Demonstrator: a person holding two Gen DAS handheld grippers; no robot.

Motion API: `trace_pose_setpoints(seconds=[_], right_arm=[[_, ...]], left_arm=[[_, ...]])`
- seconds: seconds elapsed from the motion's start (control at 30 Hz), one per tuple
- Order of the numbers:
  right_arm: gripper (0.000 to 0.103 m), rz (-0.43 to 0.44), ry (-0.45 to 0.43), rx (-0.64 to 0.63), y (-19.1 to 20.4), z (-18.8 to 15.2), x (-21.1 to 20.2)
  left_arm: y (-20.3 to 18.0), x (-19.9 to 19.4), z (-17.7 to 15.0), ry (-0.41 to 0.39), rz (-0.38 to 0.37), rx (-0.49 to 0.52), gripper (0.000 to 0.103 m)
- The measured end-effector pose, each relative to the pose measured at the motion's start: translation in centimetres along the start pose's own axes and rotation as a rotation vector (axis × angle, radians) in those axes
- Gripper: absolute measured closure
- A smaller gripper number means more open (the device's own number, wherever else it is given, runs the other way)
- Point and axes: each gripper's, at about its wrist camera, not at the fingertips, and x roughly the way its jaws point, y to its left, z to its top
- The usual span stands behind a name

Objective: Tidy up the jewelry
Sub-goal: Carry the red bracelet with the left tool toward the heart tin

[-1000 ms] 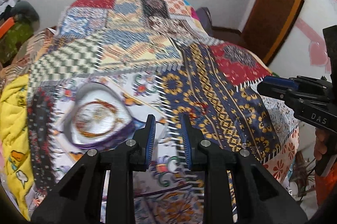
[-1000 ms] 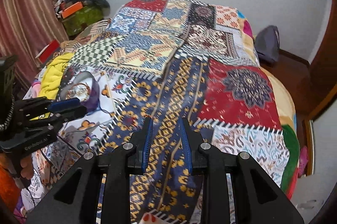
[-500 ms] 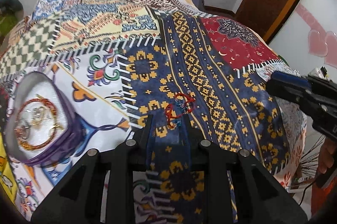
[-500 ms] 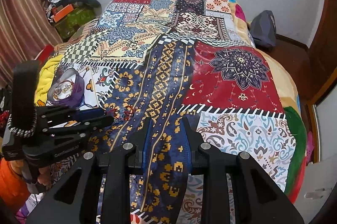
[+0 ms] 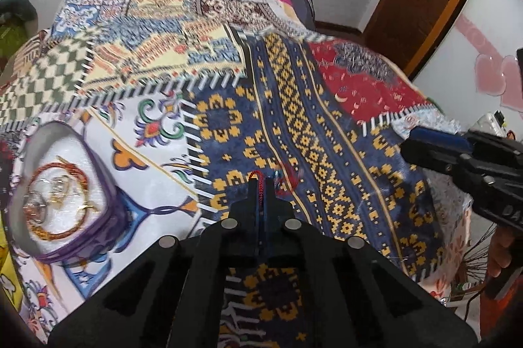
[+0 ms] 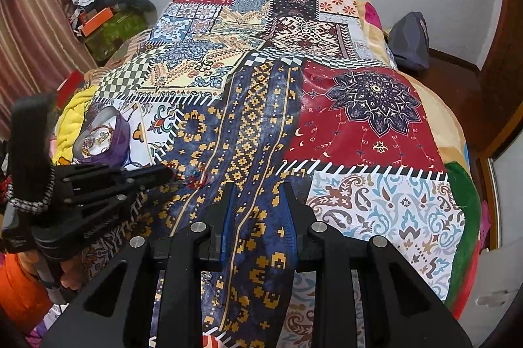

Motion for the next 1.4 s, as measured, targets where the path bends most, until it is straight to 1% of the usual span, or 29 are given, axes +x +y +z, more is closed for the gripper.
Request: trace_pose_setpoints(seconds=[0.2, 0.37, 0.57, 0.73, 0.93, 0.97, 1.0, 1.03, 1.17, 1.27, 1.4], right_arm=[[0.079, -0.001, -0.01, -0.013, 0.9, 0.0, -0.6], [0.079, 0.014, 0.017, -0.038, 2.3, -1.2, -0.6], [0.079, 0.034, 0.099, -0.09, 4.2, -3.8, 0.8], [0.079, 0.013, 0.15, -0.102, 4.4, -5.4, 2.5], [0.08, 0.037, 0.146, -0.089, 4.2, -6.1, 2.7], [0.083, 0.033, 0.141, -0.09, 4.3, -6.2, 2.6], [0.092, 0.024, 0.137, -0.096, 4.4, -6.4, 2.6], [0.095, 0.015, 0.137, -0.098, 4.5, -6.5, 2.7], [0.098, 0.015, 0.136, -0.094, 4.7, -6.2, 2.8], [0.099, 0.032, 0.134, -0.089, 4.9, -5.8, 2.8], [0.099, 0.038, 0.095, -0.086, 5.2, -4.9, 1.9]], left_arm=[[1.3, -4.4, 0.5, -0.099, 0.014, -0.026, 0.103], [2.1, -6.9, 0.4, -0.142, 0.023, -0.039, 0.103], [2.5, -8.1, -1.0, -0.143, 0.018, -0.046, 0.103], [2.4, -8.2, -2.0, -0.134, 0.035, -0.036, 0.103], [2.6, -8.2, -2.4, -0.129, 0.039, -0.046, 0.103], [2.6, -8.3, -2.4, -0.13, 0.039, -0.047, 0.103], [2.6, -8.3, -2.4, -0.131, 0.039, -0.048, 0.103], [2.6, -8.4, -2.4, -0.132, 0.039, -0.048, 0.103], [2.5, -9.0, -2.4, -0.146, 0.042, -0.047, 0.103], [2.6, -9.7, -2.3, -0.162, 0.047, -0.048, 0.103], [3.0, -10.7, -2.2, -0.184, 0.053, -0.056, 0.103]])
